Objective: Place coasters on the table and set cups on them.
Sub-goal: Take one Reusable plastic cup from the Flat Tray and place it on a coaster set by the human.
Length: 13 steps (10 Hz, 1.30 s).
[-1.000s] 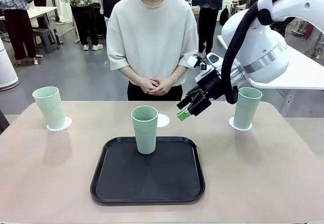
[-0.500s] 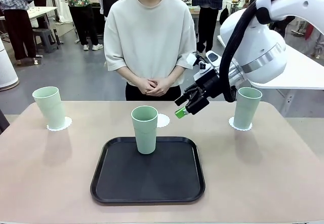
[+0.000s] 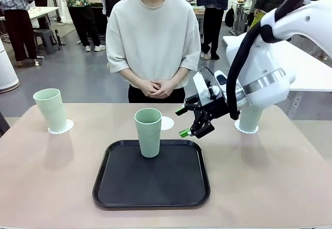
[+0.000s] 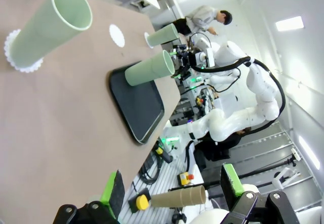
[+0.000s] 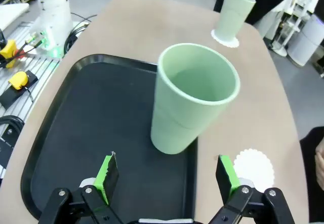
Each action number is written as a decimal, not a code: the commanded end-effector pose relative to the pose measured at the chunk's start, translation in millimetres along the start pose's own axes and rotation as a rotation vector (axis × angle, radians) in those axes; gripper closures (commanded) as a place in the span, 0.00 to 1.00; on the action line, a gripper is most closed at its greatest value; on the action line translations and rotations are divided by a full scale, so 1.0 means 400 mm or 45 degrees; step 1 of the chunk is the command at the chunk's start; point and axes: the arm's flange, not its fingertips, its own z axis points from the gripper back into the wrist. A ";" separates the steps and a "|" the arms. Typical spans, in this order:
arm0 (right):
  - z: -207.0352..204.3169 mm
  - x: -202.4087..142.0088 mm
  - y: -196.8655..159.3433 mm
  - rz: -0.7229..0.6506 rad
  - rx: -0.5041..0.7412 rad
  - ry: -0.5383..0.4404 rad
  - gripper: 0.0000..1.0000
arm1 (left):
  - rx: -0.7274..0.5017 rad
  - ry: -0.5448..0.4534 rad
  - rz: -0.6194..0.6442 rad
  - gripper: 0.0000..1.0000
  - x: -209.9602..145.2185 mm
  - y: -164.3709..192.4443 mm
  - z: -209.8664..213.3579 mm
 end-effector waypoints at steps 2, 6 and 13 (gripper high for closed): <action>-0.048 -0.047 0.042 -0.131 -0.128 -0.068 0.00 | 0.005 -0.028 0.017 0.00 0.006 -0.006 -0.001; -0.095 -0.101 0.025 -0.257 -0.130 -0.200 0.00 | 0.005 -0.028 0.017 0.00 0.006 -0.006 -0.001; -0.168 -0.127 -0.017 -0.159 -0.007 -0.354 0.00 | 0.005 -0.028 0.017 0.00 0.006 -0.006 -0.001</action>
